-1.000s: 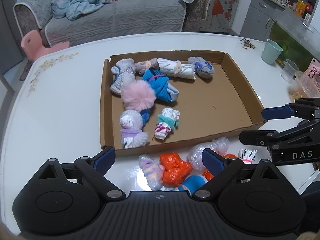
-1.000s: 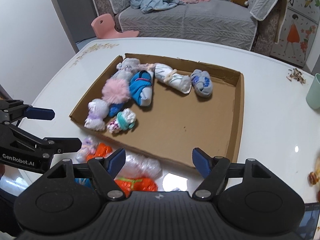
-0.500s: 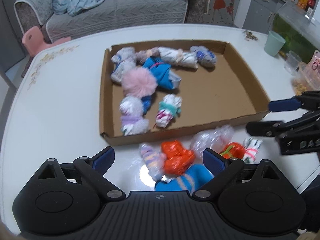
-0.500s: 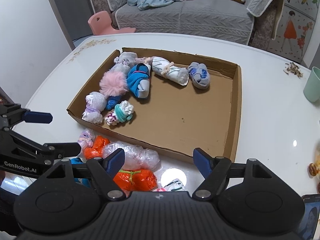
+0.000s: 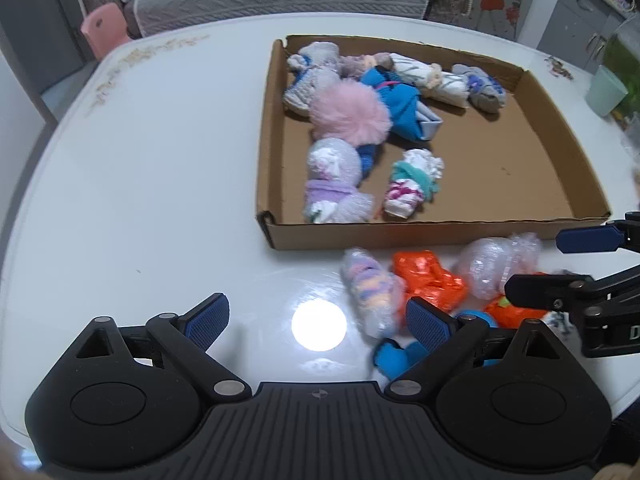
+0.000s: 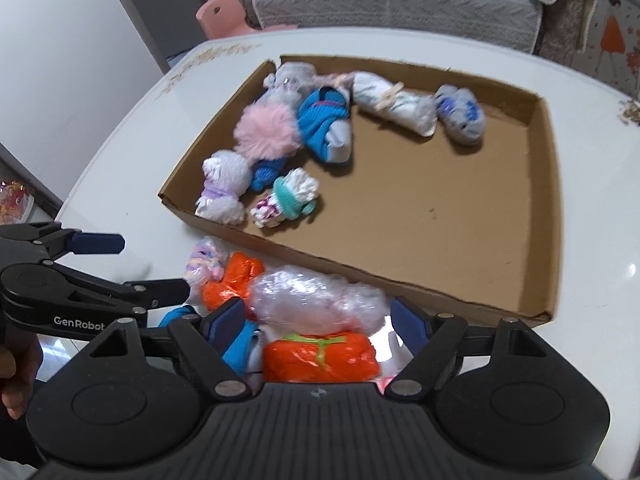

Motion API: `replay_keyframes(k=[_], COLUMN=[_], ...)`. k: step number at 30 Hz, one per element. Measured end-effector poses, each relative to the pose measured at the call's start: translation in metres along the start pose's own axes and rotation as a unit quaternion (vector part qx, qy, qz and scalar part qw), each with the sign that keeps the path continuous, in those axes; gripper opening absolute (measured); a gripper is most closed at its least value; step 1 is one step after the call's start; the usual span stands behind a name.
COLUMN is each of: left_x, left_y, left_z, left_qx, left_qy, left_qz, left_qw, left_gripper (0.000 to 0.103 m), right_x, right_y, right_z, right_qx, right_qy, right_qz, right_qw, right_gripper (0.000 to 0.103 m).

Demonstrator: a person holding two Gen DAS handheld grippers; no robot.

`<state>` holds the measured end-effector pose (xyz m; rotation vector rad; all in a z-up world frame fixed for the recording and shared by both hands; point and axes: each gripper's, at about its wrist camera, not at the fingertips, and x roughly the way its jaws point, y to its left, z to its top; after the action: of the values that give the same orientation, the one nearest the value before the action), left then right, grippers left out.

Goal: Organize objects
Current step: 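Withdraw both tools from the box back toward the remaining pile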

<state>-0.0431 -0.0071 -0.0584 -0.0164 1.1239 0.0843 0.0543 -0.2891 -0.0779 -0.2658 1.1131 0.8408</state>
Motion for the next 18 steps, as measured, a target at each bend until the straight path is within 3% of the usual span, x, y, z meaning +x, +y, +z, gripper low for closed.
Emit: replay_keyframes(k=[8,14,18], left_x=[0.007,0.001,0.005], left_y=[0.013,0.009,-0.004], left_z=[0.002,0.004,0.007], left_qx=[-0.011,-0.025,0.0], left_qy=[-0.001,-0.009,-0.018], left_qz=[0.036,0.004,-0.005], left_qw=[0.9993,0.9996,0.9998], left_gripper=[0.097,0.097,0.097], right_x=[0.025,0.017,0.013], right_y=[-0.005,-0.017,-0.023], right_z=[0.004,0.0,-0.001], right_qx=[0.035,0.06,0.077], right_qy=[0.015,0.015,0.013], right_qz=[-0.014,-0.004,-0.001], right_qw=[0.999,0.998,0.997], right_gripper=[0.078,0.068,0.064])
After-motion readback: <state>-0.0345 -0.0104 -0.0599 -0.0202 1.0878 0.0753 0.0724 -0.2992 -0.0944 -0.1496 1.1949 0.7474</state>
